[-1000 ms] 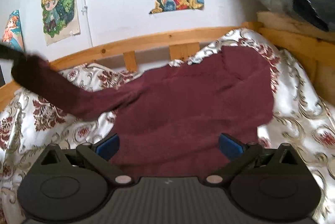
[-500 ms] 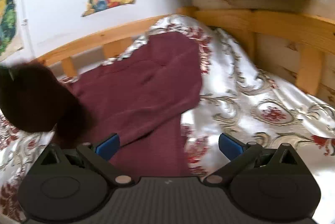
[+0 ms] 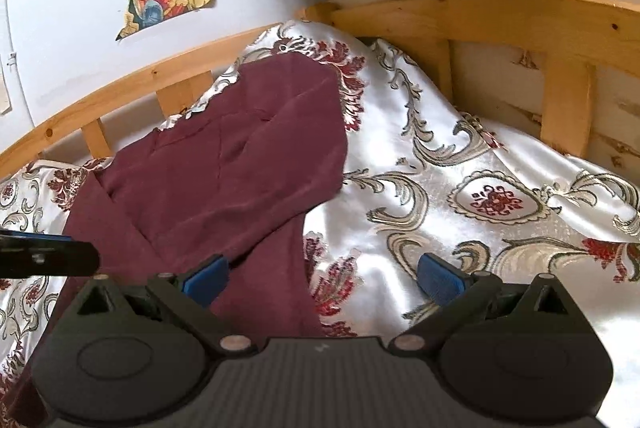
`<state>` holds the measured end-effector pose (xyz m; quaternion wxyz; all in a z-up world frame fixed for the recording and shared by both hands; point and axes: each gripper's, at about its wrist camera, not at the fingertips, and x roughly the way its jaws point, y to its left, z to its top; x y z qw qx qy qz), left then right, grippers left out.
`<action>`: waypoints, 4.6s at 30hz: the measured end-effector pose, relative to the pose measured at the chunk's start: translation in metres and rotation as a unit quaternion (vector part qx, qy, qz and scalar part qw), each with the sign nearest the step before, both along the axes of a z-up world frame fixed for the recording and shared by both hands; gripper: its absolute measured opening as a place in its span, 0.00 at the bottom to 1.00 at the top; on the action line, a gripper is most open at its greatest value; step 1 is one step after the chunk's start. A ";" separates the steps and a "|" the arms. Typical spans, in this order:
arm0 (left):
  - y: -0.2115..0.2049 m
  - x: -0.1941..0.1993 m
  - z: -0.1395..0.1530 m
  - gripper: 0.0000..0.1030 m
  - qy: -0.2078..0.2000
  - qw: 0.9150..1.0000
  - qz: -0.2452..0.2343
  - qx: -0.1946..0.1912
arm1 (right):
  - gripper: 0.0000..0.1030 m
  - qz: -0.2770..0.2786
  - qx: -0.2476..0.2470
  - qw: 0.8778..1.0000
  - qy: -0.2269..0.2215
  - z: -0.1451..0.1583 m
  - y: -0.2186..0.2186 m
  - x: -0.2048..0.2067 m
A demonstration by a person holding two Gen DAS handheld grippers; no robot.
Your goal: Fold small clothes
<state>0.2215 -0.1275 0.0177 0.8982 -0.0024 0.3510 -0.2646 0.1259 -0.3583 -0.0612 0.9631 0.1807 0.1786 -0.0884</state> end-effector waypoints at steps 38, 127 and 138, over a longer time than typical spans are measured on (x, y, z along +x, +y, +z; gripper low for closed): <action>0.152 0.136 -0.042 0.99 -0.043 0.936 0.342 0.066 | 1.00 0.093 -0.218 0.971 -0.008 -0.025 0.113 0.021; 0.045 -0.140 -0.117 1.00 -0.120 0.950 -0.036 0.285 | 1.00 0.243 -0.435 0.860 0.110 -0.048 0.128 -0.052; 0.042 -0.145 -0.118 1.00 -0.143 0.943 -0.047 0.298 | 0.96 0.205 -0.363 0.906 0.077 -0.028 0.119 -0.043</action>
